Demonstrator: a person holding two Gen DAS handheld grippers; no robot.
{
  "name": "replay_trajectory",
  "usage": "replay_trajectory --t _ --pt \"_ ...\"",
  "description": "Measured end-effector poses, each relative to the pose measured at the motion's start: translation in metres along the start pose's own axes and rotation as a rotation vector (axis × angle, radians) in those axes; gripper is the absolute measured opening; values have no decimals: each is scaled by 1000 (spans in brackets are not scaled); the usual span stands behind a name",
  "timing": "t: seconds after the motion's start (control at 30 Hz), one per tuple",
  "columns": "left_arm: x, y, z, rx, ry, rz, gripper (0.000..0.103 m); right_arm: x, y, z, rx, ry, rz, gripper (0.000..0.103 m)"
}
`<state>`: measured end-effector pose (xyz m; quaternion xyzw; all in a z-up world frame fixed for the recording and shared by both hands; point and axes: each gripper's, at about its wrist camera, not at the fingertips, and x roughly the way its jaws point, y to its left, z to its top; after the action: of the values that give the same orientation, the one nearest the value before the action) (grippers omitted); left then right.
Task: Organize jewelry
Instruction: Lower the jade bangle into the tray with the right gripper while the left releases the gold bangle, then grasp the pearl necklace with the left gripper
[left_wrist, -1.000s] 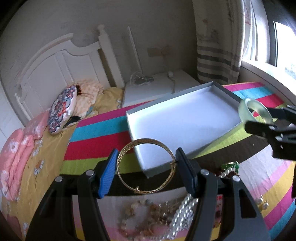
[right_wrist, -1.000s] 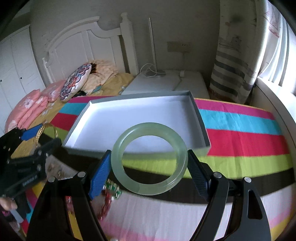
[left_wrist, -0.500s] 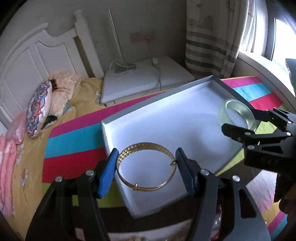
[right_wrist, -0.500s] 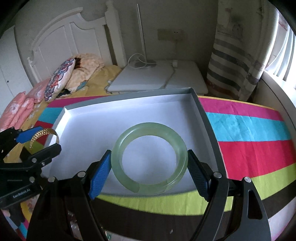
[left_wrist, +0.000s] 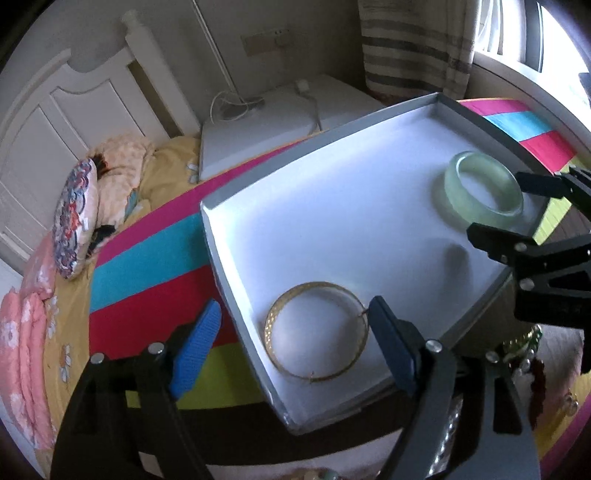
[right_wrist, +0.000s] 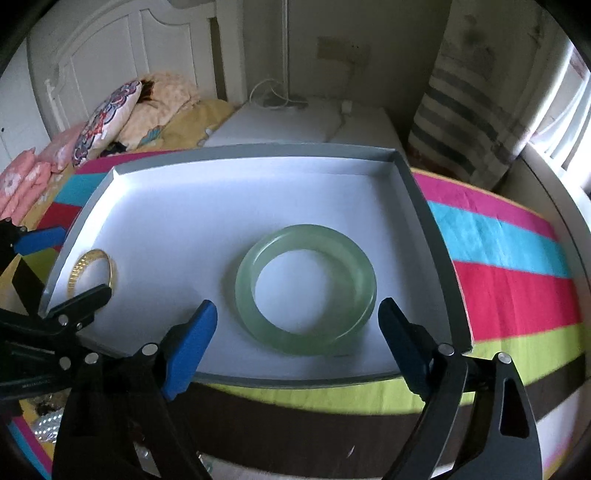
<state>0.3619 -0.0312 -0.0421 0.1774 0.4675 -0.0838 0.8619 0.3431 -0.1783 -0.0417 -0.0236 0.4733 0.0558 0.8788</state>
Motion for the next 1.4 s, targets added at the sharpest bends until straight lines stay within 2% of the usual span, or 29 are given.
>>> replay_trajectory --t 0.07,0.1,0.2,0.4,0.63,0.7,1.0,1.1,1.17,1.23,1.33,1.4 --pt "0 6 -7 -16 3 -41 84 -6 3 -9 27 14 -1 86" --pt "0 12 -13 -26 2 -64 88 -8 5 -14 33 15 -3 86" --pt "-6 18 -33 -41 2 -97 94 -21 15 -32 39 14 -5 86" --pt "-30 23 -84 -78 2 -146 94 -52 42 -74 45 12 5 87" --pt "-62 18 -145 -146 -22 -199 95 -84 50 -125 51 -19 58 91" --pt "-70 15 -161 -164 -37 -201 99 -91 51 -137 44 -29 63 91" --pt "-103 0 -207 -210 -86 -175 99 -118 55 -169 23 -32 93 92" --pt "-132 2 -226 -264 -188 -135 99 -152 47 -181 7 -203 160 92" --pt "-159 8 -249 -320 -296 -150 99 -172 48 -190 -47 -279 181 91" --pt "-176 14 -268 -347 -368 -161 100 -193 54 -206 -138 -359 193 88" --pt "-193 15 -300 -363 -411 -159 100 -210 65 -229 -243 -395 215 81" --pt "-202 8 -316 -335 -425 -160 100 -213 67 -244 -261 -377 236 73"
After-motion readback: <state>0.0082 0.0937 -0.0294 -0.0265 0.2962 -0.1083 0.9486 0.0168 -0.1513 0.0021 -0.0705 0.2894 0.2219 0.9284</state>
